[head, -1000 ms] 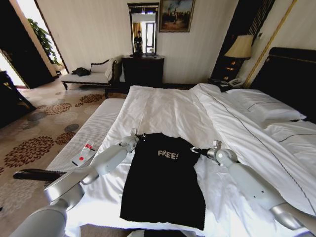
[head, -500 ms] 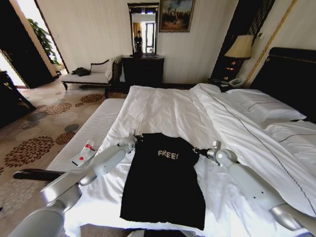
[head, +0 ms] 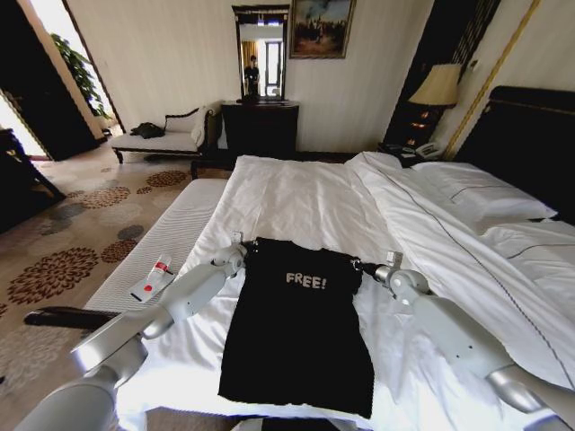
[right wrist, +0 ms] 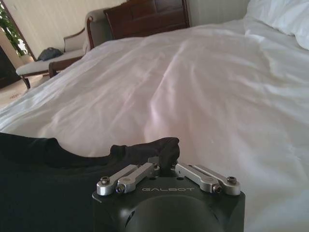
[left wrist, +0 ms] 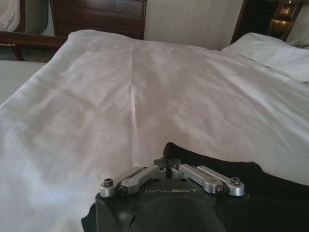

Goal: Fold the clothes on the bed.

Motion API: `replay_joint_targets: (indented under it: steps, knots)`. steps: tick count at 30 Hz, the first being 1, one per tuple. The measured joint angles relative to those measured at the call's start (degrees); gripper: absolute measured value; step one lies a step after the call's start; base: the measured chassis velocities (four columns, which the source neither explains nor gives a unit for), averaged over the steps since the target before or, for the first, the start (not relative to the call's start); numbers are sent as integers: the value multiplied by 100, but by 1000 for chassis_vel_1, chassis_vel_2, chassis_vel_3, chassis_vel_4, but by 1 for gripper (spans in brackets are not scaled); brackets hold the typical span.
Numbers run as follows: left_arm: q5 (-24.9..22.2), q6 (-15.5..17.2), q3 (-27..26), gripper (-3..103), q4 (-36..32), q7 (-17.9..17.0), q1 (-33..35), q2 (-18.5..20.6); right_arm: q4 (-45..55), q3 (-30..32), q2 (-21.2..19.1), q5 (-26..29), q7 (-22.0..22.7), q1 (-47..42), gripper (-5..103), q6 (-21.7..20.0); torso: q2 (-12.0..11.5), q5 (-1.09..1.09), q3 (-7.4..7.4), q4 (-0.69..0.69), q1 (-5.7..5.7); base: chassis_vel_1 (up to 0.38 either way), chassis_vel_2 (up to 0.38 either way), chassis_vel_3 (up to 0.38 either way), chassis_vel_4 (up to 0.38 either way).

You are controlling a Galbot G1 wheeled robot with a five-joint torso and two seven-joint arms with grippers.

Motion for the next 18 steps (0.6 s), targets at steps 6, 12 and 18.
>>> replay_joint_targets:
  steps: [6, 12, 18]
  knots:
    - [4, -64, -88, 0, 46, -10, -103, -7, -550, -318, 294, -265, -25, 360, 2, 280, 0, 1, 0, 5, 0, 0, 0, 0, 0]
    - [72, -115, -194, 0, 105, -16, -151, -48, -959, -407, 456, -355, -25, 587, 2, 414, 0, 1, 0, 1, 0, 0, 0, 0, 0]
    - [119, -145, -237, 0, 247, 19, -198, -92, -1196, -481, 542, -390, -28, 738, 2, 490, 0, 1, 0, 2, 0, 0, 0, 0, 0]
